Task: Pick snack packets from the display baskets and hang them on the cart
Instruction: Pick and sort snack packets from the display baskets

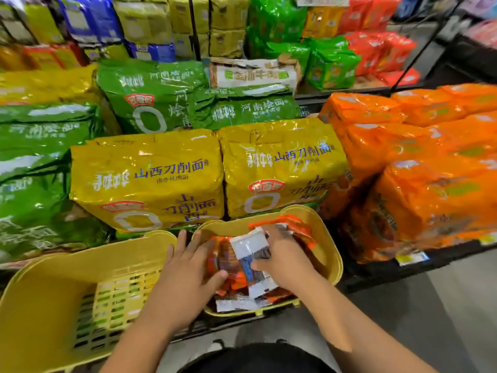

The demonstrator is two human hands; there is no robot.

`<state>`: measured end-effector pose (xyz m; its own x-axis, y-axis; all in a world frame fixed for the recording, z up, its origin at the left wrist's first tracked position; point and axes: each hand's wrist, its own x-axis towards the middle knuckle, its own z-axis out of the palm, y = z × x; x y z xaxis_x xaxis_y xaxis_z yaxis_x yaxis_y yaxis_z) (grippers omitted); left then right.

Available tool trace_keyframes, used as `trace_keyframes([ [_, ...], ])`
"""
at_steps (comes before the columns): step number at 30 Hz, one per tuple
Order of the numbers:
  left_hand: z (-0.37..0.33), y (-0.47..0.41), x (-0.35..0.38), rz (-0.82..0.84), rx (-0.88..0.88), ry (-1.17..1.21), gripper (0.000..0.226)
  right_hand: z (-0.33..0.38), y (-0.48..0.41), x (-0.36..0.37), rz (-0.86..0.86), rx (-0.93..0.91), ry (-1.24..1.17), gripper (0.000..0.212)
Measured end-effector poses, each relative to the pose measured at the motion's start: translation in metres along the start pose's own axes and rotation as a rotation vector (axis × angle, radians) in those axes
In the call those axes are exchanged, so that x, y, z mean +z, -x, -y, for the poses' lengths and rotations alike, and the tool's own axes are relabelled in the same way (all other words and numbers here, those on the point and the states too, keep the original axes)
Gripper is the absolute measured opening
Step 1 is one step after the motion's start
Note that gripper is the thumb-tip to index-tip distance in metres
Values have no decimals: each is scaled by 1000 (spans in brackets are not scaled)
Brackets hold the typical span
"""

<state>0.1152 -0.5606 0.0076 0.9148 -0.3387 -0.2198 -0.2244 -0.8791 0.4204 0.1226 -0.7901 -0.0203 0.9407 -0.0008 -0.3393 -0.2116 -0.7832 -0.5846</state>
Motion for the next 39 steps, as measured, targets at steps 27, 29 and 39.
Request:
trace_keyframes([
  [27, -38, -20, -9, -404, -90, 350, 21, -8, -13, -18, 180, -167, -204, 15],
  [29, -26, -21, -11, -429, -107, 414, 19, -12, -2, -25, 109, -135, -175, 26],
  [39, -37, -45, -11, -231, -31, 987, 12, -17, 52, -125, -489, -51, -945, 17],
])
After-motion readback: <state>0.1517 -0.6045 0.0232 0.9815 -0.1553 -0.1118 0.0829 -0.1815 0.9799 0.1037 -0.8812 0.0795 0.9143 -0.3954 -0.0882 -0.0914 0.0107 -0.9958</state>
